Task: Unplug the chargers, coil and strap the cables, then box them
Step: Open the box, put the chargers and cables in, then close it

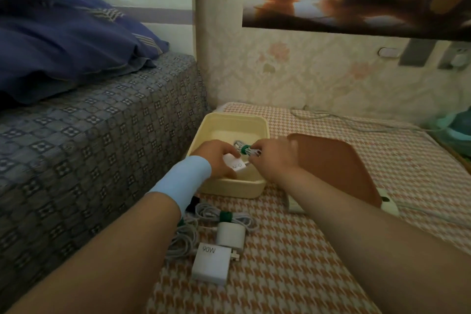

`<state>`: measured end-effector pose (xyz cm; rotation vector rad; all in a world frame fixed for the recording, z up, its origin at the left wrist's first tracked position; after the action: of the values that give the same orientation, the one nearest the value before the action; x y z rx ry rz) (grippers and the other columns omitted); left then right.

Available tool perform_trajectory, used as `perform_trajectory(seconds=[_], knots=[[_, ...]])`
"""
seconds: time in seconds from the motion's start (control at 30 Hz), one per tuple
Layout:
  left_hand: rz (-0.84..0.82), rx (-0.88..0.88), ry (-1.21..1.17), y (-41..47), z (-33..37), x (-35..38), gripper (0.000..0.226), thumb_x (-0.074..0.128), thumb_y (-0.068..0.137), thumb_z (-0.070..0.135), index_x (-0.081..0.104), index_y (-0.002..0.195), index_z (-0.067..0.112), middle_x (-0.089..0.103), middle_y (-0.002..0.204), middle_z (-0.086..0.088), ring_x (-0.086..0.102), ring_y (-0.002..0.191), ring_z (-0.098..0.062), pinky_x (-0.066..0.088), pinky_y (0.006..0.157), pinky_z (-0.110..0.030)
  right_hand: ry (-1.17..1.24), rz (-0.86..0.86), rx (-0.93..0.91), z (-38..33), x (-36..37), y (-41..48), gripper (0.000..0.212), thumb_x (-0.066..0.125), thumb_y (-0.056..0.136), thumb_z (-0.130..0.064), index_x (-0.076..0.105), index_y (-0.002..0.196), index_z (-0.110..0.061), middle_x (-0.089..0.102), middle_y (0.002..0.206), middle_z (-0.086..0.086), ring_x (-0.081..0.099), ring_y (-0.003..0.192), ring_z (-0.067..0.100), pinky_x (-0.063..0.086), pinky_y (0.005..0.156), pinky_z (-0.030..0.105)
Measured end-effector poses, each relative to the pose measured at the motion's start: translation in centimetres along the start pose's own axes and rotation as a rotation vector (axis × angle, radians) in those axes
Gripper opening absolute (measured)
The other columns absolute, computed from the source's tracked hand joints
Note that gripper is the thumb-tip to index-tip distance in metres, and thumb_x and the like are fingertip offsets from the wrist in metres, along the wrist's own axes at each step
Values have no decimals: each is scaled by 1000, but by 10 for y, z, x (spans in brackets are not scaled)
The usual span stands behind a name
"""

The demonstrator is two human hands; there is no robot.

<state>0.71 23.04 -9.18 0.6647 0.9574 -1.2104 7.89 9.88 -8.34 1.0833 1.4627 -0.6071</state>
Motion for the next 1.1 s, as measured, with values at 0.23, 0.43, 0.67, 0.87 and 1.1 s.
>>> perform_trajectory(seconds=[0.23, 0.43, 0.67, 0.87, 1.1], knots=[[-160, -22, 32, 15, -13, 25, 27, 73, 87, 30, 74, 114, 26, 61, 131, 0, 57, 116, -22, 46, 97, -32, -164, -345, -33, -5, 28, 4, 32, 50, 95, -39, 69, 122, -37, 65, 124, -3, 49, 124, 28, 12, 112, 66], [26, 36, 60, -7, -4, 4, 22, 65, 92, 31, 69, 113, 32, 55, 135, 1, 57, 117, -23, 49, 96, -36, -149, -343, -136, -8, 11, -25, 43, 41, 102, -46, 49, 145, -43, 38, 158, 0, 23, 148, 29, 5, 115, 64], [189, 149, -97, -77, 15, -19, 15, 58, 91, 25, 59, 88, 40, 60, 86, 15, 59, 76, -11, 54, 72, -32, 233, -62, -378, -39, -42, -90, 31, 53, 92, -14, 75, 108, -29, 70, 109, -5, 62, 101, 19, 52, 87, 37], [-48, 45, 72, -116, 4, 25, 19, 57, 85, 25, 55, 72, 39, 61, 83, 10, 59, 79, -17, 51, 69, -31, 2, -387, -589, -68, 14, -150, 42, 61, 85, -13, 63, 123, -32, 57, 127, -3, 56, 110, 25, 51, 84, 39], [-92, 3, 152, -120, -24, 41, 43, 61, 87, 25, 57, 129, 34, 52, 135, 5, 54, 116, -19, 48, 97, -37, 74, -405, -391, -51, 39, -159, 67, 65, 88, -21, 32, 147, -27, 47, 141, 5, 47, 126, 28, 45, 98, 40]])
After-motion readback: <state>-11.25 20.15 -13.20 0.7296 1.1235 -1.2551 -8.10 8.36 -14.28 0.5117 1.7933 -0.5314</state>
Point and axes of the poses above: each hand's wrist, its own y-axis towards the middle knuckle, its own x-axis out of the palm, z = x × y, the point moved 10 cm from there along y, towards the middle knuckle
